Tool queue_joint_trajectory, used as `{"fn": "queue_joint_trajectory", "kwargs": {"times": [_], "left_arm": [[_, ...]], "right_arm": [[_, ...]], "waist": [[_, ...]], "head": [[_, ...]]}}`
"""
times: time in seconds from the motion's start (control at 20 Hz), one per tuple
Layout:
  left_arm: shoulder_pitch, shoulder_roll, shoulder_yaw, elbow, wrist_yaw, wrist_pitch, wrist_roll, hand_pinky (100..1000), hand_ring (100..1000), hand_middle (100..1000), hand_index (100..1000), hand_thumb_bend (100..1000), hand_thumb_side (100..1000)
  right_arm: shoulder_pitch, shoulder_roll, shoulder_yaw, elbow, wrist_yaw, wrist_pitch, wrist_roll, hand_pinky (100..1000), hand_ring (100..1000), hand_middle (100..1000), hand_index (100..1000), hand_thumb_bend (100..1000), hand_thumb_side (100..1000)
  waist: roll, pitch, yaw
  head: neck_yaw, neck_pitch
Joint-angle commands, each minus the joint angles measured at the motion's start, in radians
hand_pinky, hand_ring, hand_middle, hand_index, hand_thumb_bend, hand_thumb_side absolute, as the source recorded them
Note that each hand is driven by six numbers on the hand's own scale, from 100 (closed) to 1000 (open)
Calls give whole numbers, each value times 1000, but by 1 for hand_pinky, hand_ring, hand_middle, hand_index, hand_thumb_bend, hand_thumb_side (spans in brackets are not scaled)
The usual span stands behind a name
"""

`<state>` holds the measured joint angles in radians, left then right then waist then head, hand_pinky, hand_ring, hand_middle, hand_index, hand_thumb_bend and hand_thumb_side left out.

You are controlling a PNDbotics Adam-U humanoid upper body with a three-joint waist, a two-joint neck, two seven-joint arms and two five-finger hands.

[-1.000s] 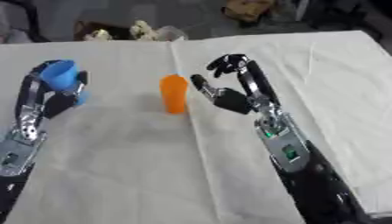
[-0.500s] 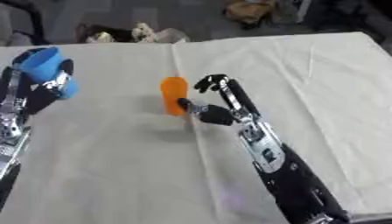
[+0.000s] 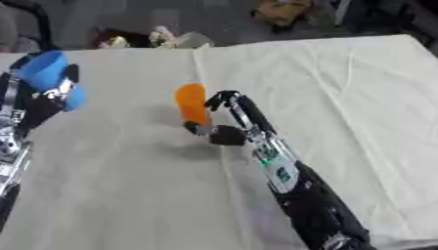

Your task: Pour the contents of one cup into another cup.

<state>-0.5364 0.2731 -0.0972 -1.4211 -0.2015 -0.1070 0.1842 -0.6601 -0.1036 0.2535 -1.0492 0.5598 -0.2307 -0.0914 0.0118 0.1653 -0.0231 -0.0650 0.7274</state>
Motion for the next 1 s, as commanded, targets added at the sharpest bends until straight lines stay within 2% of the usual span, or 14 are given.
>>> {"fn": "queue_joint_trajectory", "kwargs": {"times": [0.05, 0.25, 0.65, 1.0], "left_arm": [[-11, 15, -3, -30, 9, -2, -5, 356, 281, 232, 723, 100, 446], [-11, 16, -2, -35, 12, -2, -5, 366, 282, 233, 723, 100, 448], [-11, 18, -3, -37, 10, -2, -8, 375, 284, 234, 724, 100, 449], [-10, 16, -4, -38, 11, -2, -9, 386, 285, 234, 724, 100, 448]], "right_arm": [[-26, 7, -10, 9, 35, -5, -17, 820, 925, 604, 687, 587, 587], [-27, 6, -17, 18, 56, -4, -29, 805, 907, 570, 688, 581, 597], [-29, -14, -36, 30, 68, 13, -47, 803, 905, 569, 691, 577, 602], [-41, -5, -49, 66, 97, 20, -67, 804, 909, 589, 695, 578, 605]], "waist": [[3, -20, 2], [3, -21, 2], [-1, -23, -5], [1, -25, 0]], "head": [[-6, -7], [-7, -8], [-8, -12], [-9, -13]]}}
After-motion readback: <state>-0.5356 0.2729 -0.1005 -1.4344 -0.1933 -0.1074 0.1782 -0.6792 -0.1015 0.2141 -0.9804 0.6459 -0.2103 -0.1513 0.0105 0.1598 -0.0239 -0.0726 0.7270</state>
